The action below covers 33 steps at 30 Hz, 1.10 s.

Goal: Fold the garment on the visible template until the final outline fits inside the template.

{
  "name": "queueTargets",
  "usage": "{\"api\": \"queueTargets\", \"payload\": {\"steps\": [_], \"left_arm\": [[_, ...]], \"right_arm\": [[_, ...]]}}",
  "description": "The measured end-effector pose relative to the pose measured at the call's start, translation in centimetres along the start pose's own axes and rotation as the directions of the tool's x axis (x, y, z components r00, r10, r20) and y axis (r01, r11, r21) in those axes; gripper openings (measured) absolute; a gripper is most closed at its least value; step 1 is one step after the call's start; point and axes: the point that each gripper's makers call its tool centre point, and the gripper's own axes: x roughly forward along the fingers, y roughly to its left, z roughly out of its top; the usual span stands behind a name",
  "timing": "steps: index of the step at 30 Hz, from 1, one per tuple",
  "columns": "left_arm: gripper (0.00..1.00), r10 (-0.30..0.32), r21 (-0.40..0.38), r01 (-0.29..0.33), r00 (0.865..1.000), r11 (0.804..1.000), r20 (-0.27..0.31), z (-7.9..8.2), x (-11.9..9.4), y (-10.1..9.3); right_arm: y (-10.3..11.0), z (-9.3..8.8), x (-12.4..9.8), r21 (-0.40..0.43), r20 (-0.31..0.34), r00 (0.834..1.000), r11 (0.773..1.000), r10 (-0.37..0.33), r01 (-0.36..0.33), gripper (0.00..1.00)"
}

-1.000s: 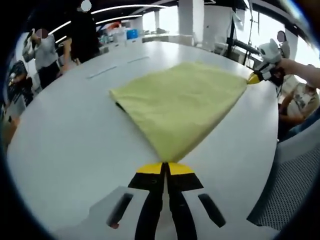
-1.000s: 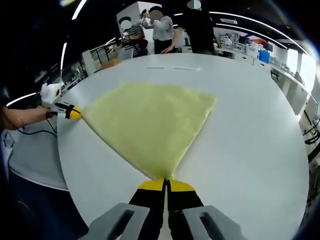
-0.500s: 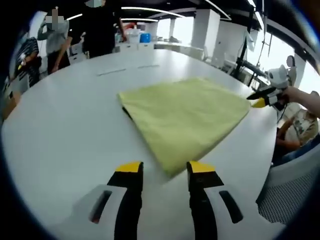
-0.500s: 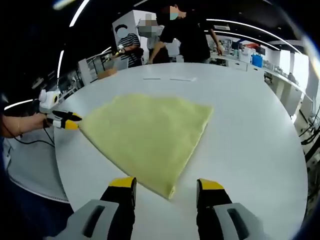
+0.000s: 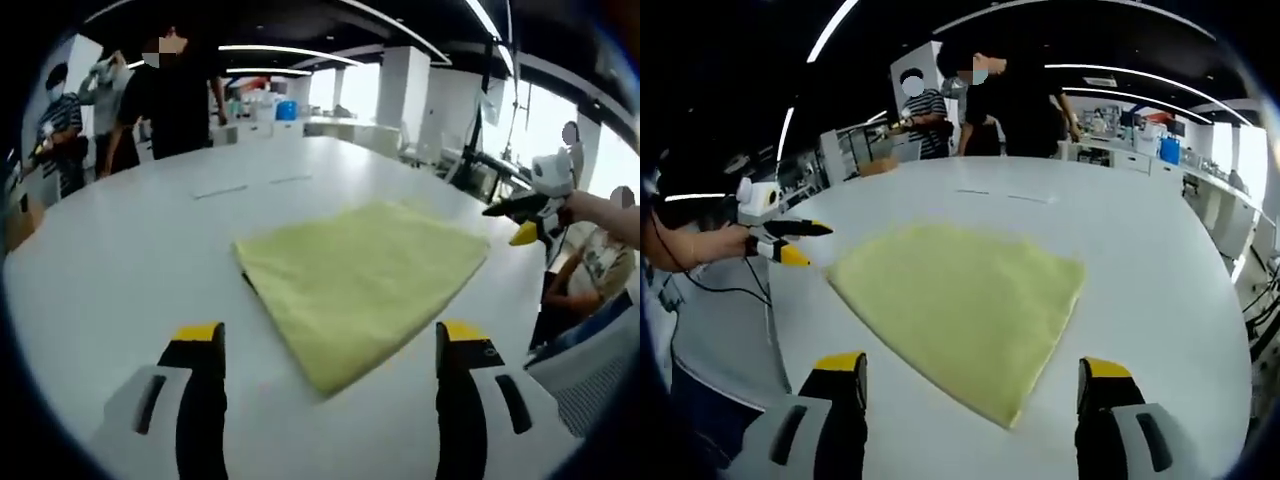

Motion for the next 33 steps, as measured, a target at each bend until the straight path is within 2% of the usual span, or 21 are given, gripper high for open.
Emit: {"api": "queueTargets", "payload": {"steps": [8,13,16,21,27,33], "left_arm": [[0.98,0.003,0.015,-0.003,1.000,1.000,0.000,0.3,-2.0,-0.8],[0.99,0.007,-0.019,-0.006,0.999,1.000,0.049,1.2,-3.4,-1.1],[0.99,0.009,-0.033,-0.007,0.998,0.999,0.063,1.7,-4.1,-1.7],[0.99,0.034,-0.031,-0.031,0.996,0.999,0.081,2.1,-4.8,-1.6],[0.99,0.048,-0.004,-0.048,0.998,0.999,0.047,1.4,-5.6,-2.1],[0.99,0.059,-0.004,-0.059,0.997,0.998,0.049,1.1,-5.9,-2.4]], "right_arm": [[1.9,2.3,-1.5,-0.042,0.044,0.999,0.999,0.016,-0.014,0.98],[2.7,3.4,-2.6,-0.051,0.074,0.997,0.998,0.025,-0.021,0.99],[2.8,3.7,-2.9,-0.046,0.083,0.996,0.999,0.018,-0.014,0.99],[3.2,4.2,-4.1,-0.042,0.111,0.994,0.999,0.017,-0.012,0.99],[3.1,4.2,-5.6,-0.026,0.140,0.990,1.000,0.000,0.004,0.99],[2.7,3.7,-6.3,-0.029,0.158,0.987,0.999,-0.015,0.020,0.99]]}}
